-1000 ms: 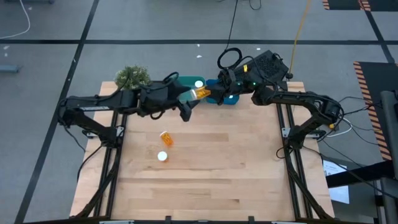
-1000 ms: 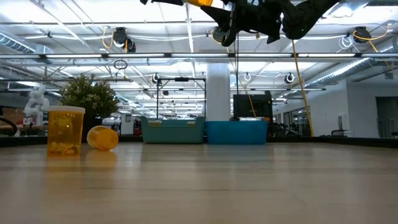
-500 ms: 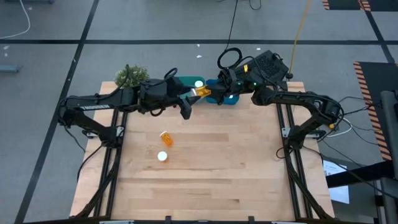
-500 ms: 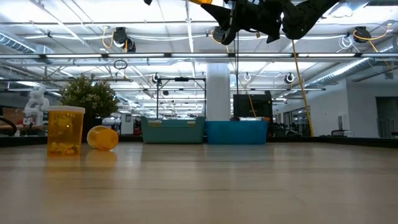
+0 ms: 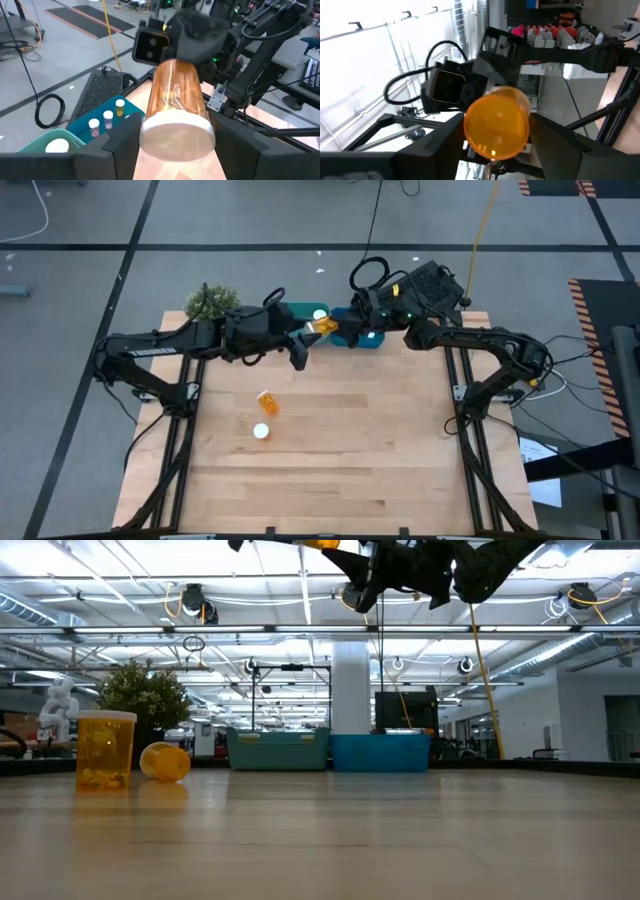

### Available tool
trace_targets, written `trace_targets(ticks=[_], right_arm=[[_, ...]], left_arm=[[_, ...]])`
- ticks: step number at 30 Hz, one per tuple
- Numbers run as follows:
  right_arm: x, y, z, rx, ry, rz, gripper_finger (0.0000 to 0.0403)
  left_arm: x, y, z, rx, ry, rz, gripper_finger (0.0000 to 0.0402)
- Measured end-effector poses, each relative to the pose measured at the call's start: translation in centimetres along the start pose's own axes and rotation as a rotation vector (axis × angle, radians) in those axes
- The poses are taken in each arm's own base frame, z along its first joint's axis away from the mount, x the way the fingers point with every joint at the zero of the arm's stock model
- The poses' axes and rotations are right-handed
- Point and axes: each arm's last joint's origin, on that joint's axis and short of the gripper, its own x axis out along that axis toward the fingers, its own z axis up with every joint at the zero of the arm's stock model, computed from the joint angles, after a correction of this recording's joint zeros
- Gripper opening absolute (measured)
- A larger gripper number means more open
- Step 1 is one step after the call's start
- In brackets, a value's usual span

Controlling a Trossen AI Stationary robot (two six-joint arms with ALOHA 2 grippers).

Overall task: Pick and place medicine bottles into bin by pill shape (circle, oval)
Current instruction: Put the large orange capsule bottle into the green bin

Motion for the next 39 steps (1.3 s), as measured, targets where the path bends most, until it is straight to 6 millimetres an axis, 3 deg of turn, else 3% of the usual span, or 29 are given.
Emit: trace_targets(ticks=[7, 15, 22, 31, 39], right_arm=[[-0.7, 0.1, 1.0, -0.009, -0.037, -0.013, 0.0280], [-2.8, 0.5, 3.1, -0.084, -0.051, -0.038, 0.0350], [-4.4, 1.3, 4.2, -0.131, -0.004, -0.049, 0.0353], [-4.7, 2.4, 3.6, -0.193, 0.045, -0.033, 0.0353], [-5.3, 3.8, 3.4, -0.244, -0.011, -0.009, 0.0352]], left_arm=[[0.1, 0.2, 0.1, -0.022, 0.003, -0.002, 0.0223], [0.6, 1.8, 0.6, -0.051, 0.010, -0.005, 0.0206], [1.2, 4.4, 1.3, -0.067, 0.019, 0.011, 0.0220], [1.7, 9.8, 2.5, -0.046, 0.028, 0.043, 0.0208], [2.1, 14.7, 3.1, 0.022, 0.058, 0.039, 0.0208]])
